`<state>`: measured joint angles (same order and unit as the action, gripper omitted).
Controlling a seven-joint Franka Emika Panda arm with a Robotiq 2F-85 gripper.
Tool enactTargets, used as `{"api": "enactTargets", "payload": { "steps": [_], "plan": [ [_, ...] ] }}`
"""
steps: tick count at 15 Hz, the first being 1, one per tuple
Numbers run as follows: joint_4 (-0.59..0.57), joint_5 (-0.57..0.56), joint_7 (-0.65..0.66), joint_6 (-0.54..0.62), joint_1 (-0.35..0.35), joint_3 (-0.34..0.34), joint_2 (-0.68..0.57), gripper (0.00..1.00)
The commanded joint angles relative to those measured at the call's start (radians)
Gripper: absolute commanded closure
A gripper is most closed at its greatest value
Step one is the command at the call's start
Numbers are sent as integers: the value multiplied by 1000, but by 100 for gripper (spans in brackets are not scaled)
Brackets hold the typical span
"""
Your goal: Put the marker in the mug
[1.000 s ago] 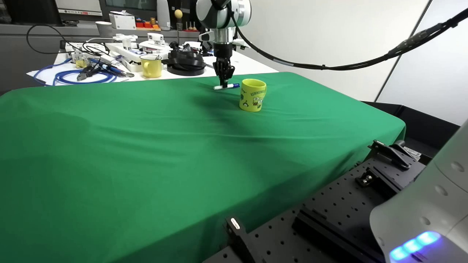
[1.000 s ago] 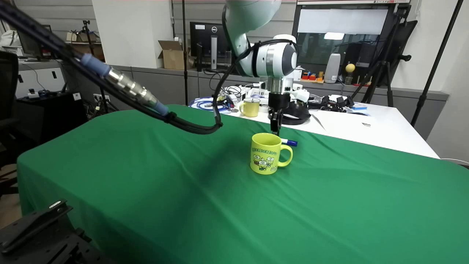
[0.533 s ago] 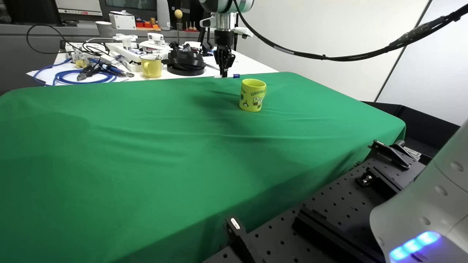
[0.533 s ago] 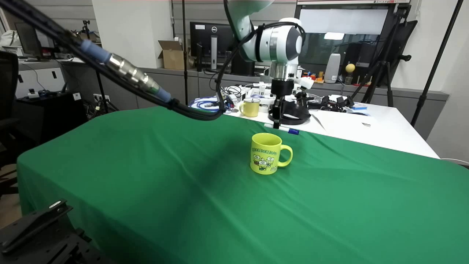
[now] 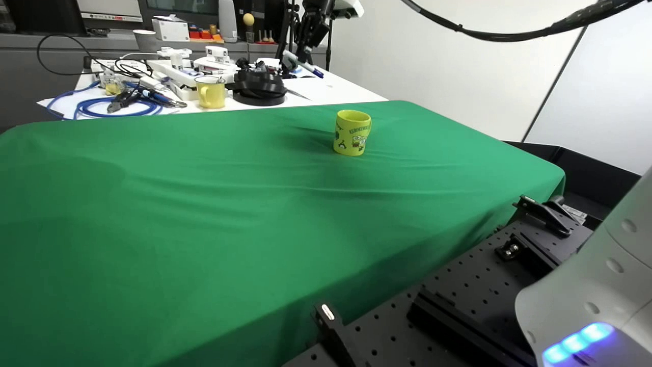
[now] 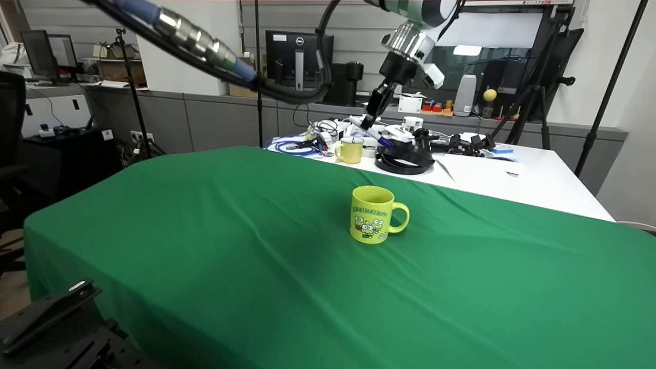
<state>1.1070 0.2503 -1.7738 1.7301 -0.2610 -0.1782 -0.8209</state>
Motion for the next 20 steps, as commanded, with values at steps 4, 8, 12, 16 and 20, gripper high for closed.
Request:
{"api": "enactTargets", "payload": {
  "steps": [4,8,12,16,20],
  "plan": [
    [121,304,-100,-239,-135,-26,116,96],
    [229,487,-131,-350,-202,20,135,96],
    [336,583,-167,-406,-220,114,135,96],
    [429,599,-225,-393,-209,200,137,96],
    [486,577,-297,-338,-196,257,121,96]
  ]
}}
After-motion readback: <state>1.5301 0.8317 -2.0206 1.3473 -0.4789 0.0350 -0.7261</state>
